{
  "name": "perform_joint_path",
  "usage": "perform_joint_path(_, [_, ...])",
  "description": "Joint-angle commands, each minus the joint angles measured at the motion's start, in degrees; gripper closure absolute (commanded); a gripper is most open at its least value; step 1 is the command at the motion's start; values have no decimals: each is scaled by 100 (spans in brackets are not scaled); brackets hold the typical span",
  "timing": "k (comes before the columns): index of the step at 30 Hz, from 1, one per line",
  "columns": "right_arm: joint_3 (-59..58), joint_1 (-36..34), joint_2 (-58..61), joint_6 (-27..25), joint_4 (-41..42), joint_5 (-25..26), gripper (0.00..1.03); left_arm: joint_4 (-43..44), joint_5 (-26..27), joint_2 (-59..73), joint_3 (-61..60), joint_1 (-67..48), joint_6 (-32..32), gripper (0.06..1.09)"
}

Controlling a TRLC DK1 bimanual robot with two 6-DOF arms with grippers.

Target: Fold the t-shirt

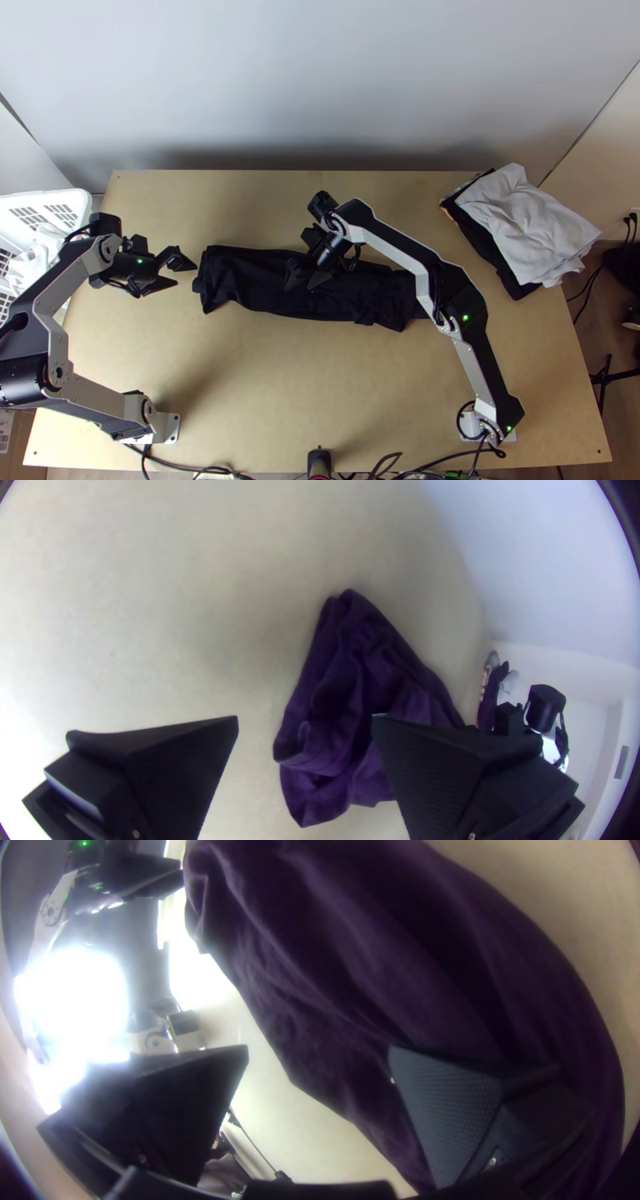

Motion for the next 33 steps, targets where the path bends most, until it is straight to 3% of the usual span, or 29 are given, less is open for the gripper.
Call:
perform_joint_path(1, [-2, -15, 61, -34, 2, 12, 5, -63, 757, 176, -18, 22, -340, 11])
perform_joint_path(14, [16, -33, 43, -34, -7, 12, 5, 86, 1662, 984, 202, 163, -392, 11])
perform_joint_path(26, [-2, -33, 26, -42, -7, 12, 5, 315, 1847, 1406, 333, -321, -384, 11])
perform_joint_path(30, [-20, -33, 8, -51, -7, 12, 5, 324, 1987, 1344, 289, -505, -252, 29])
perform_joint_path(33, [-20, -41, 0, -51, -7, 20, 5, 464, 1987, 1151, 166, -532, -269, 66])
